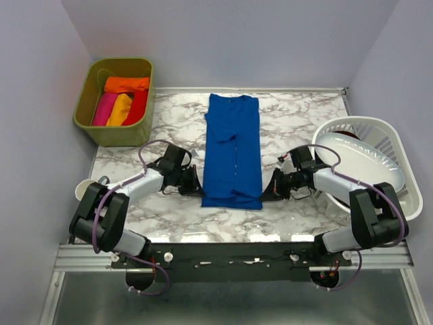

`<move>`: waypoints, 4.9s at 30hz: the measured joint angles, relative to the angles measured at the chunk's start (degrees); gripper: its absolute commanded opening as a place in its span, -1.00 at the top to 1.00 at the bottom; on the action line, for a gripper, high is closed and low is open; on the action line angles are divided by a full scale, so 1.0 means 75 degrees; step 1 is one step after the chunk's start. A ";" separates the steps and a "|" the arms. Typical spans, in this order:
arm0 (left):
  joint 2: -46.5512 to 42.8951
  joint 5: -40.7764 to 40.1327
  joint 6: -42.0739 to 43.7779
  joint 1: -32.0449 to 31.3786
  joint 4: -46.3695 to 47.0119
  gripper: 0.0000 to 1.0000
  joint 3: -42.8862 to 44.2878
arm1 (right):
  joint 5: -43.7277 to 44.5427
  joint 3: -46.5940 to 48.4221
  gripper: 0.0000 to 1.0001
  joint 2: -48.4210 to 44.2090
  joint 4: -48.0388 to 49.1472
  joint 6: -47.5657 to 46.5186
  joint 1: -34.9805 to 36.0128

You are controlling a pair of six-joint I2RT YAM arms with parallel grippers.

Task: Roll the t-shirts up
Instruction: Roll the T-shirt to the center of the board.

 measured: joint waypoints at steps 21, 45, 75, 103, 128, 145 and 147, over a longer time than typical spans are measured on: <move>-0.0417 -0.0551 0.1317 0.0414 -0.0615 0.06 0.0766 | 0.0720 0.1547 0.10 0.0283 -0.0306 -0.0985 -0.0149; -0.2197 -0.1035 1.0325 -0.2876 0.0933 -0.20 -0.1381 | 0.1676 0.1539 -0.08 -0.2206 -0.0554 -0.8029 0.1005; 0.1378 0.1046 1.0439 -0.1513 -0.2186 1.00 0.2145 | 0.1722 -0.1361 -0.36 -0.3713 0.1443 -1.0821 0.3943; 0.2194 0.3433 1.1299 -0.0143 -0.4669 1.00 0.3249 | 0.3829 -0.0956 -0.43 -0.1352 0.3555 -1.0284 0.5120; -0.1475 0.3130 1.1272 0.0323 -0.3028 -0.44 0.0274 | 0.4552 -0.0825 0.92 -0.0446 0.3777 -1.1159 0.5100; -0.3144 -0.0163 1.0978 -0.2186 0.2267 -0.28 -0.2640 | 0.4269 -0.1029 0.92 -0.1043 0.3095 -1.0984 0.5001; -0.2955 -0.0364 1.1057 -0.2209 0.2498 -0.07 -0.2669 | 0.4234 -0.1049 0.91 -0.1061 0.3083 -1.0984 0.5001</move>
